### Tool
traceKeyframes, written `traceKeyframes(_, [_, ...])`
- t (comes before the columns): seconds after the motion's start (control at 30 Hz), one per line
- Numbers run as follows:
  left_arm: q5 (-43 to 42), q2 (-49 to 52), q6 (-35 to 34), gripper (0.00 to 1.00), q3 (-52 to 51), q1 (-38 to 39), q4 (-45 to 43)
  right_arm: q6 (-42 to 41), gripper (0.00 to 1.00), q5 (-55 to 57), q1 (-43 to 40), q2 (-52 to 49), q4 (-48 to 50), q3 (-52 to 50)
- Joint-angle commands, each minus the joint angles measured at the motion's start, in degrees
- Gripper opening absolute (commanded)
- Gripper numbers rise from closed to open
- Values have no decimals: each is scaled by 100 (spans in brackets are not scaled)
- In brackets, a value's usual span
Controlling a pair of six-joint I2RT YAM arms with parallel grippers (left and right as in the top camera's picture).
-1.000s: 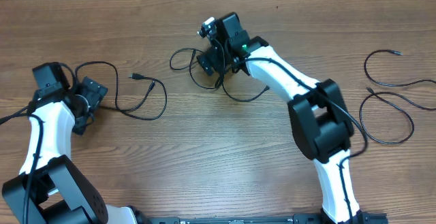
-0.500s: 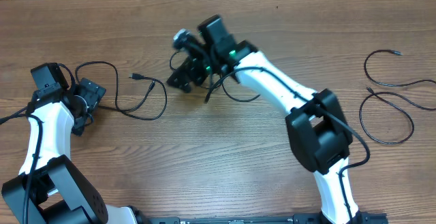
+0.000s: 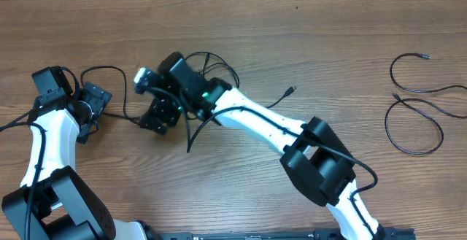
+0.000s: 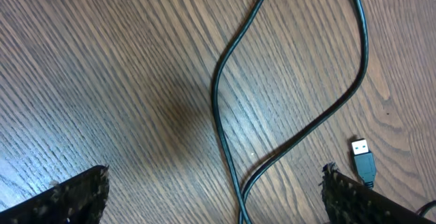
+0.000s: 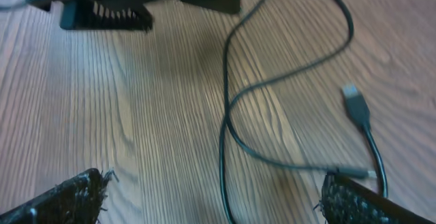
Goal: Untangle cables
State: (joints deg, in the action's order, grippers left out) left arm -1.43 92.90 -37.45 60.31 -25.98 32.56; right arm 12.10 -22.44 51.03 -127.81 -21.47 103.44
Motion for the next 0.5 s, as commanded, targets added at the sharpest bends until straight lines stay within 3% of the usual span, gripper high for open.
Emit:
traceKeyframes(0.0, [72,-2,17,99,83,-22,-26,33,100,273,92,-107,260,2])
traceKeyframes(0.47, [59,-2,13,99,83,-24,-35,35,100,293,275,-595,1287,2])
